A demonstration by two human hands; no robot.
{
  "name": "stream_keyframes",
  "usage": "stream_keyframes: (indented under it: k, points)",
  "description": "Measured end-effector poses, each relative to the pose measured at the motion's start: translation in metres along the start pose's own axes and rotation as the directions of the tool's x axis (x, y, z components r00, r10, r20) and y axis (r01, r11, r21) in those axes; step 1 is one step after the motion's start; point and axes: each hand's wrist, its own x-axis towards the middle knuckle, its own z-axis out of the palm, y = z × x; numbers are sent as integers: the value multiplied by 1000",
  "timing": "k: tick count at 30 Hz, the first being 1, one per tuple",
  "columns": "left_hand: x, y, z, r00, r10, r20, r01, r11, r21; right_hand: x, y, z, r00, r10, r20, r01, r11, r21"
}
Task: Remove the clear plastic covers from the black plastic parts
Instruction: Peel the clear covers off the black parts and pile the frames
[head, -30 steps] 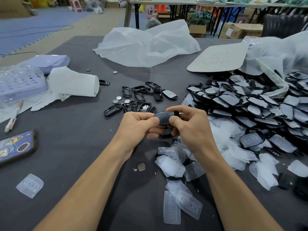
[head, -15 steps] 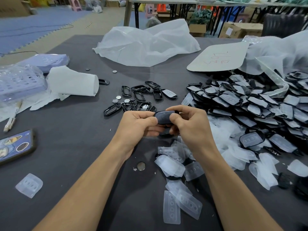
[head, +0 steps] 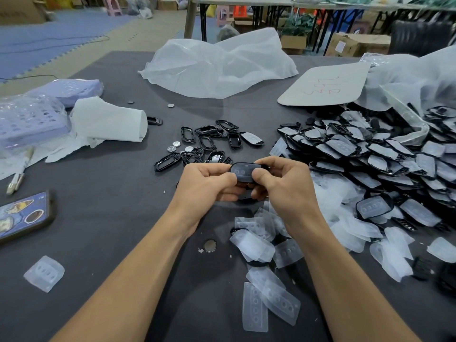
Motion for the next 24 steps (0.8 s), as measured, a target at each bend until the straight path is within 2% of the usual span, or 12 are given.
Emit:
stream_keyframes:
  k: [9, 18, 24]
  points:
    - [4, -5, 2, 996, -29, -82, 35, 997, 72, -2, -1, 3, 999, -44, -10, 43, 995, -85]
    - [1, 0, 0, 997, -66, 35, 65, 998, 6, 2, 1, 2, 1000, -24, -19, 22, 996, -88]
    - [3, -3, 2, 998, -58, -21, 59, 997, 49, 2, 4, 1, 1000, -31, -4, 31, 996, -78]
